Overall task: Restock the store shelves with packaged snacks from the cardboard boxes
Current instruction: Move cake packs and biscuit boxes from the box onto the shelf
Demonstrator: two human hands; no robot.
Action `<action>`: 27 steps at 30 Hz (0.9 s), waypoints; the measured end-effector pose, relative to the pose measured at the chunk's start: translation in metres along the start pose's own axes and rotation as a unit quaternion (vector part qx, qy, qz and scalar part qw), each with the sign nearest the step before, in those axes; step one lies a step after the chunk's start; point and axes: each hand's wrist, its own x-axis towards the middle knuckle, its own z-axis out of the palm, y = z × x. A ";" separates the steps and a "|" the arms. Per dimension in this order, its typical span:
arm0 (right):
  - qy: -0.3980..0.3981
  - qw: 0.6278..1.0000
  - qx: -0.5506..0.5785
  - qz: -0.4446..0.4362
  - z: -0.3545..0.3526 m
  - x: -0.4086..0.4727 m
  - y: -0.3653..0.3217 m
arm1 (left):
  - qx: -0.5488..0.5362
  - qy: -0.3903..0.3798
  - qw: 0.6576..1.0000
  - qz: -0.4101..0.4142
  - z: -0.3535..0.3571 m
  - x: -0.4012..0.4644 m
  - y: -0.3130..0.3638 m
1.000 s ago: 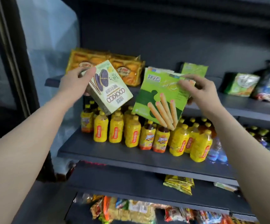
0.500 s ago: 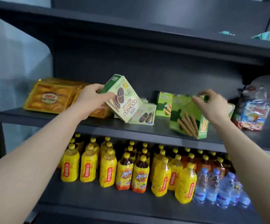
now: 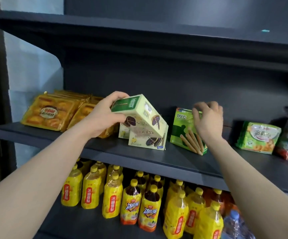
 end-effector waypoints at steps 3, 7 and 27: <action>-0.185 0.967 0.159 0.072 -0.016 -0.008 -0.052 | 0.102 -0.017 0.989 0.104 0.012 0.001 0.000; -0.419 0.740 0.440 0.288 -0.013 -0.018 -0.082 | 0.216 0.030 0.947 0.237 0.025 0.003 0.004; -0.223 0.834 0.487 0.132 -0.032 -0.024 -0.099 | 0.060 -0.083 0.994 -0.040 0.020 0.005 -0.007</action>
